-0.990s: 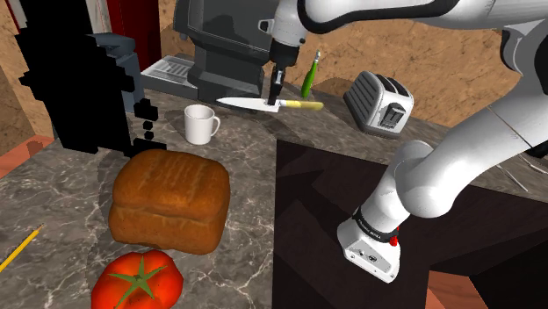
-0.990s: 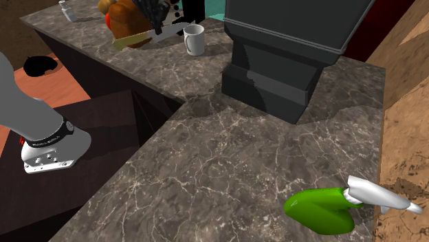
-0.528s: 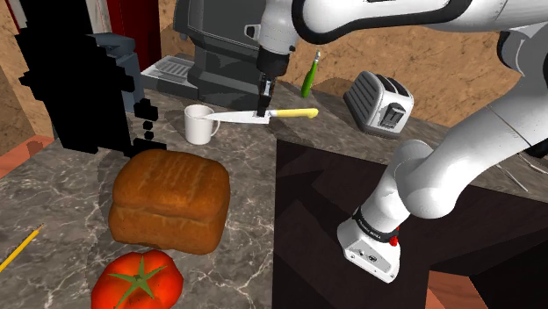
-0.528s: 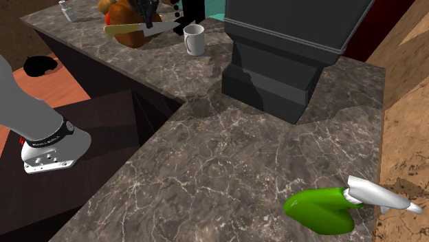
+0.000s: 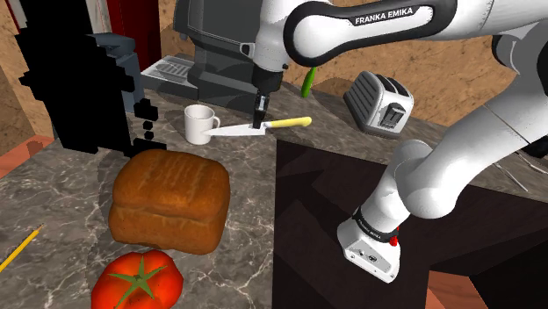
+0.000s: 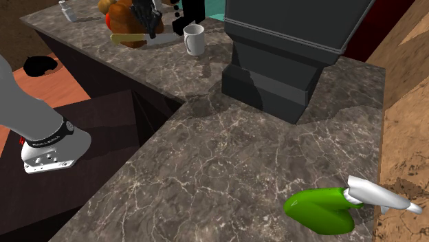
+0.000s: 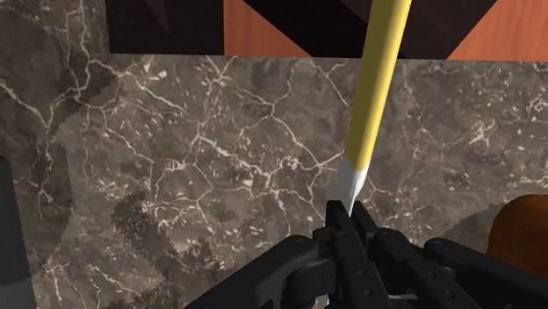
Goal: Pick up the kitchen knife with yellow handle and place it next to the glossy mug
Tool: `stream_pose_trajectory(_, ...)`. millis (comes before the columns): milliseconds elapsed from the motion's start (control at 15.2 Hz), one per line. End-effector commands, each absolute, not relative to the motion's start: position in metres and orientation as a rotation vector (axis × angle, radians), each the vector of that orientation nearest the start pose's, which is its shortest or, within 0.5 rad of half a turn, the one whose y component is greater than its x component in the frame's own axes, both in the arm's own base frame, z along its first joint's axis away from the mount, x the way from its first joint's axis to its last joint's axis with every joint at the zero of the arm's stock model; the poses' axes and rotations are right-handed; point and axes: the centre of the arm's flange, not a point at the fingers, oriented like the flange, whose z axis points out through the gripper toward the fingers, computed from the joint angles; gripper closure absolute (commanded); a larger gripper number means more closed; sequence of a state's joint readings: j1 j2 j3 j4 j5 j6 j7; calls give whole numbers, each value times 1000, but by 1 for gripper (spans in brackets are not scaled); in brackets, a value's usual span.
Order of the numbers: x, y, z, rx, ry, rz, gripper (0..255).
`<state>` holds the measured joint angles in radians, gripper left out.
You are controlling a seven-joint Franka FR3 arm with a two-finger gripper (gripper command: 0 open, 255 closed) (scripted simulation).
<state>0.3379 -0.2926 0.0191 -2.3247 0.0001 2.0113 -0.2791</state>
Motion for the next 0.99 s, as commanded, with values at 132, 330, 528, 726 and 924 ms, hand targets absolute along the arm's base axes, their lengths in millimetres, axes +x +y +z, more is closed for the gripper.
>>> stream_pose_trajectory(132, 423, 158, 431, -2990, -983, 32, 255)
stream_pose_trajectory(330, 423, 158, 415, -2990, -983, 32, 255)
stream_pose_trajectory(528, 423, 158, 400, -2990, -983, 32, 255)
stream_pose_trajectory(726, 423, 158, 384, -2990, -983, 32, 255)
stream_pose_trajectory(924, 423, 158, 368, -2990, -983, 32, 255)
